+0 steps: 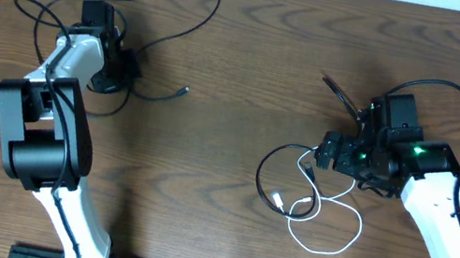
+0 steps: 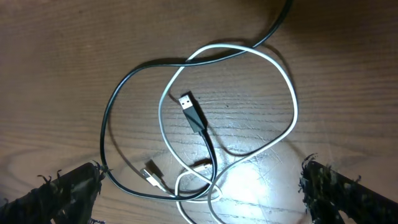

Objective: Untangle cables

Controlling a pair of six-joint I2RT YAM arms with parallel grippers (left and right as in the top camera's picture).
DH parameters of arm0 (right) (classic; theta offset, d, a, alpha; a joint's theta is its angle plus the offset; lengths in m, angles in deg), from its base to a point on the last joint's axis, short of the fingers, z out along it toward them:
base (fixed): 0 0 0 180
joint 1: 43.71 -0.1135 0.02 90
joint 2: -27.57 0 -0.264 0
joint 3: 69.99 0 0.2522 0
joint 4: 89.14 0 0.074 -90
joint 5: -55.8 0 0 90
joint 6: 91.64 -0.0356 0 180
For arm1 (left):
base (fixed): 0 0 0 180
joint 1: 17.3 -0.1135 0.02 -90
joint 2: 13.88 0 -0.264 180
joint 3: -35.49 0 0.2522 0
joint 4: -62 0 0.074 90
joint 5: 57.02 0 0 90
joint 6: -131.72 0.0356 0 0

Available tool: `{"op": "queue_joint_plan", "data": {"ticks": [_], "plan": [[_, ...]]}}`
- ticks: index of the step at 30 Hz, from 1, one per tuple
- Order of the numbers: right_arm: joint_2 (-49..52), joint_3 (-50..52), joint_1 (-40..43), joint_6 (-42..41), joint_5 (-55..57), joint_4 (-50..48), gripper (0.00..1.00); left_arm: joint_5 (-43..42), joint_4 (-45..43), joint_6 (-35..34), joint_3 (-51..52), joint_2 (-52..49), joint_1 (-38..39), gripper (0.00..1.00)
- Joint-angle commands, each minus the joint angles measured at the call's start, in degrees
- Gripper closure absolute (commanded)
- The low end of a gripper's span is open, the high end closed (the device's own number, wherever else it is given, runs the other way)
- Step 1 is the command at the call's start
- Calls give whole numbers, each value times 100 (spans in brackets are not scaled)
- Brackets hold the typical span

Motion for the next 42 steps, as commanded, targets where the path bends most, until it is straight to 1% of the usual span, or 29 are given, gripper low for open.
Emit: {"op": "queue_joint_plan", "data": {"ticks": [1, 6, 9, 13, 16, 18, 20, 21, 22, 26, 30, 34, 36, 39, 42], "plan": [[-35, 7, -28, -44, 9, 26, 1, -9, -170, 11, -479, -330, 11, 93], [-35, 7, -28, -46, 9, 24, 1, -72, -299, 9, -1655, -330, 13, 93], [-35, 7, -28, -46, 9, 22, 1, -72, -581, -92, -2437, -330, 13, 93], [-35, 7, -28, -46, 9, 31, 1, -74, -1084, -208, -3027, -330, 13, 93], [-35, 7, -28, -48, 9, 20, 1, -61, -1655, -201, -3158, -332, 13, 92], [-35, 7, -28, -48, 9, 22, 1, 98, -1707, -201, -3156, -378, 11, 63], [-35, 7, -28, -50, 9, 24, 1, 306, -1606, -199, -3152, -457, -2, 27], [-35, 7, -28, -50, 7, 24, 1, 376, -1504, -160, -3152, -511, -13, 12], [-35, 7, -28, -50, 7, 26, 1, 433, -1353, -133, -3152, -577, -22, 7], [-35, 7, -28, -50, 7, 68, 1, 428, -654, 0, -3150, -844, -138, 5], [-35, 7, -28, -46, 9, 179, 1, 422, -446, 11, -3152, -756, -245, 5], [-35, 7, -28, -48, 9, 195, 1, 385, -223, 11, -3152, -420, -280, 5], [-35, 7, -28, -46, 9, 168, 1, 385, 70, 9, -3152, -203, -278, 5], [-35, 7, -28, -48, 9, 125, 1, 413, 737, -90, -3152, 61, -280, 4], [-35, 7, -28, -46, 9, 127, 1, 909, 1556, -520, -3152, 140, -339, 4]]}}
